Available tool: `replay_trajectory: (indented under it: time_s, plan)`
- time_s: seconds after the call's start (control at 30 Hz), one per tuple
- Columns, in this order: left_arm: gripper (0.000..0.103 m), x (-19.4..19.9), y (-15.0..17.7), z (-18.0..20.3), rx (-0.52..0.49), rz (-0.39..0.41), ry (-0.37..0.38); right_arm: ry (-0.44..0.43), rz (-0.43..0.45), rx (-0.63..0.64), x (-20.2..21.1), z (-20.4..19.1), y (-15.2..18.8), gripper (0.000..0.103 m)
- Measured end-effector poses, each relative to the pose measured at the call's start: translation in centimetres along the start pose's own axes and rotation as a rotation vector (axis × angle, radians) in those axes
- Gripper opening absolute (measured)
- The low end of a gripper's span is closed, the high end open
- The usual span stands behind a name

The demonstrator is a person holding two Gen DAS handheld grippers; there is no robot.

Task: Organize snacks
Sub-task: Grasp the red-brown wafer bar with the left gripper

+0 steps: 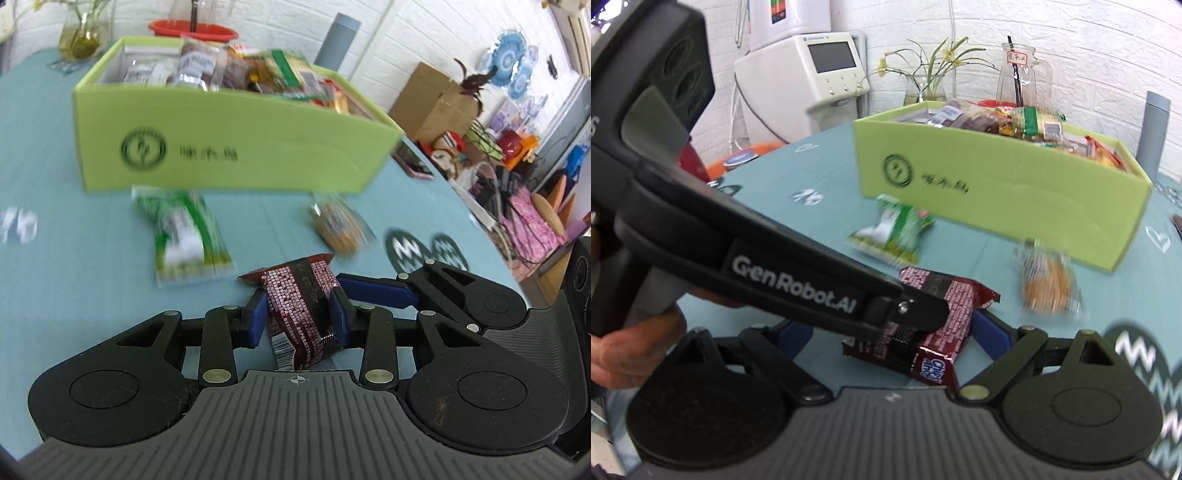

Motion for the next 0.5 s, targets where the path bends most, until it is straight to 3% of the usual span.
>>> replay_trajectory:
  time_s: [0.17, 0.23, 0.3, 0.37, 0.43, 0.47, 0.5]
  plan:
    - [0.017, 1.7, 3.9, 1.0, 0.032, 0.002, 0.026, -0.003, 0.006, -0.012, 2.4, -2.6, 2.9, 0.093]
    - [0.022, 2.2, 4.4, 1.2, 0.030, 0.013, 0.004, 0.001, 0.014, -0.026, 2.8, -2.6, 3.2, 0.092]
    - [0.045, 3.0, 4.4, 1.1, 0.032, 0.044, -0.041, 0.024, 0.034, -0.053, 3.5, -2.1, 3.4, 0.092]
    - [0.052, 3.7, 4.4, 1.0, 0.025, 0.075, -0.058, 0.023, 0.042, -0.090, 3.8, -1.6, 3.6, 0.092]
    - [0.049, 3.3, 4.5, 0.8, 0.021, 0.062, -0.049, 0.003, 0.025, -0.114, 3.2, -1.4, 4.0, 0.092]
    - [0.041, 2.6, 4.3, 0.8, 0.016, 0.036, -0.037, -0.007, 0.010, -0.110, 2.6, -1.5, 4.1, 0.088]
    - [0.026, 1.9, 4.4, 0.8, 0.016, 0.012, -0.017, 0.007, 0.021, -0.088, 2.3, -1.8, 3.9, 0.080]
Point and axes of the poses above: each gripper's, at about its wrist camera, not at the fingertips, and x roughly against the way its jaws point, z to its right, y to its underside, the point moved 7 cm from there along -x, roughly the way its jaws point, and after that the axes turned 10 degrees about -z, right-handed, at the moved point
